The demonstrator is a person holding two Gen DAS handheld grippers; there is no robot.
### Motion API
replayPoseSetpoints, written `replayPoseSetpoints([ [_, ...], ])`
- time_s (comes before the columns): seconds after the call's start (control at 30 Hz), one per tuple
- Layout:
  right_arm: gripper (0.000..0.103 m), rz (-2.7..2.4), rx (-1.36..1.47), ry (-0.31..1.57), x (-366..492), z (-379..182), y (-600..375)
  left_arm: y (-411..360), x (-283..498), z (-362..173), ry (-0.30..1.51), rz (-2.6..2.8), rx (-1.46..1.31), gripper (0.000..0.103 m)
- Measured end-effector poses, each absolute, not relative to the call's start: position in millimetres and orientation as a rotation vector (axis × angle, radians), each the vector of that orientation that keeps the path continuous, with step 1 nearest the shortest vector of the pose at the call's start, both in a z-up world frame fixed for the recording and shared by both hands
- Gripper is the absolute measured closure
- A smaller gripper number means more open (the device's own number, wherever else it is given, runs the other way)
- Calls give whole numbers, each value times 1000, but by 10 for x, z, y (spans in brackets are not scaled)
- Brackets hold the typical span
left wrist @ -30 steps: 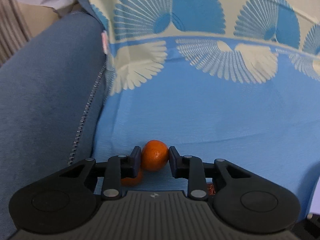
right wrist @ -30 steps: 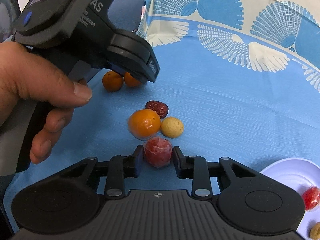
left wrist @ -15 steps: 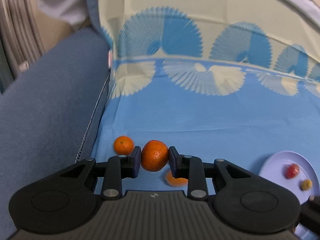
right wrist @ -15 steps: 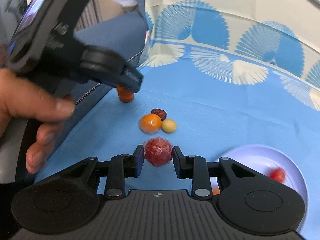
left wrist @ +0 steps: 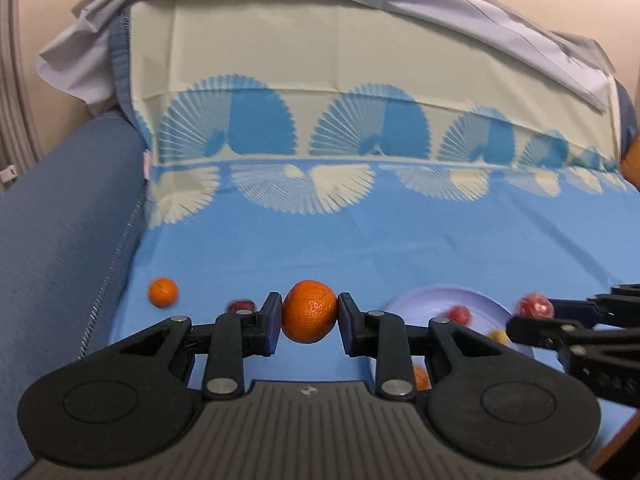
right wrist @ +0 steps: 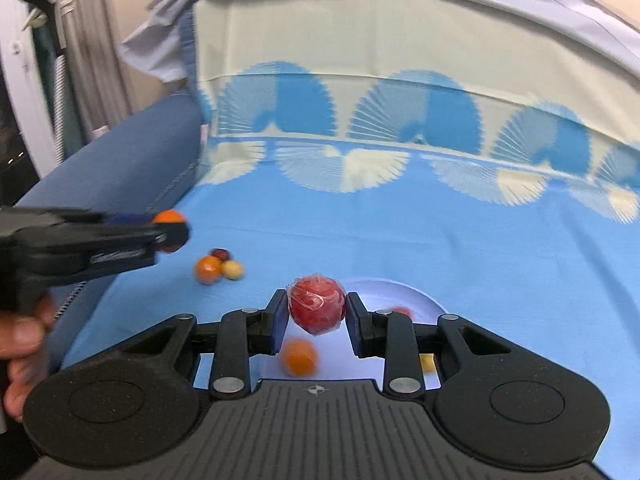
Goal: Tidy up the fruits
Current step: 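Carry the mandarin over the plate with the left tool while the right tool carries the red fruit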
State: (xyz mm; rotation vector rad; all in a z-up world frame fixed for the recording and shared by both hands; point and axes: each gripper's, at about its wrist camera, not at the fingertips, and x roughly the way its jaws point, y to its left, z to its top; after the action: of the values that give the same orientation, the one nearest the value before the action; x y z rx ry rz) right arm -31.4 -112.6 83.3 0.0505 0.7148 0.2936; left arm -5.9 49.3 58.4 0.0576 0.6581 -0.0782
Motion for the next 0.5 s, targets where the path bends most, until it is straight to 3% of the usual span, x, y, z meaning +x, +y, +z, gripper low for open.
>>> replayPoseSetpoints([
  [0.5,71,138,86,728,-327,531,-1626,487,189,280,807,-68,30,70],
])
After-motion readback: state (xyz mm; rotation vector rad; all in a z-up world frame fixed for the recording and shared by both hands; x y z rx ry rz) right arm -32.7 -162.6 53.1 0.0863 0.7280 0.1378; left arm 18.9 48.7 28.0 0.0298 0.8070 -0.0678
